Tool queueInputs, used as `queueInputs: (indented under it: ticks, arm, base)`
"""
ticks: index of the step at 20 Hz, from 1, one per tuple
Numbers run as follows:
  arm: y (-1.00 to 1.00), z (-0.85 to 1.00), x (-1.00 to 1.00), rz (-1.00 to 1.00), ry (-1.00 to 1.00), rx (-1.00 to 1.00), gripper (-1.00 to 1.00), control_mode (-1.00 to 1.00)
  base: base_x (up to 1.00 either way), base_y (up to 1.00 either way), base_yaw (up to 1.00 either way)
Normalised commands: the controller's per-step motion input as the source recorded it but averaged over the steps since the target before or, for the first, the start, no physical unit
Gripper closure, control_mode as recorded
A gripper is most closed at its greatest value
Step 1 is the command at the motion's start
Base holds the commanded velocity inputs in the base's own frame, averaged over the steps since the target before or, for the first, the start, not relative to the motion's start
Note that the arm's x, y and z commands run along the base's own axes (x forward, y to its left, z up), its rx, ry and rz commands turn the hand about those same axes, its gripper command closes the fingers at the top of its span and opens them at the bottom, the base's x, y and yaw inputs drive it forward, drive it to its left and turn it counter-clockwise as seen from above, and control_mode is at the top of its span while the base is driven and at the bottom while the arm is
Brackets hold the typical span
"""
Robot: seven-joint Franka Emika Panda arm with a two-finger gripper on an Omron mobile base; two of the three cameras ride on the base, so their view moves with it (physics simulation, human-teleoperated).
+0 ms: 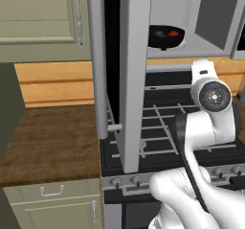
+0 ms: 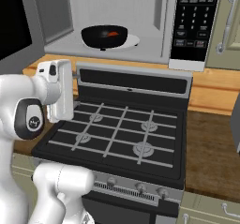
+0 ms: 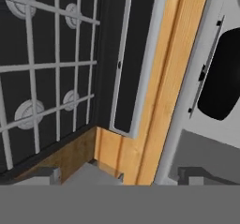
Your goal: Pick the tomato from the sink and place it in the bowl. Then pick the bowl and place it in the microwave. Then close the microwave door and press the start button.
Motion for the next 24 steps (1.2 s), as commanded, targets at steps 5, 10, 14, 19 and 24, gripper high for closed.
queueInputs:
  ticks: [5,10,14,19,24]
  arm:
    - [0.0,-0.04,-0.15,0.0,0.0,-0.24,-1.0,-1.0]
    - [0.0,-0.09,-0.16,0.0,0.0,-0.23,-1.0,-1.0]
    - [0.0,-0.1,-0.11,0.0,0.0,-0.17,-1.0,-1.0]
    - [-0.04,-0.2,-0.02,0.0,0.01,-0.18,-1.0,-1.0]
    - [-0.43,0.0,0.0,-0.1,0.0,-0.03,-1.0,-1.0]
  base:
    - [0.0,0.0,0.0]
    - [0.0,0.0,0.0]
    - [0.0,0.0,0.0]
    - [0.0,0.0,0.0]
    - [0.0,0.0,0.0]
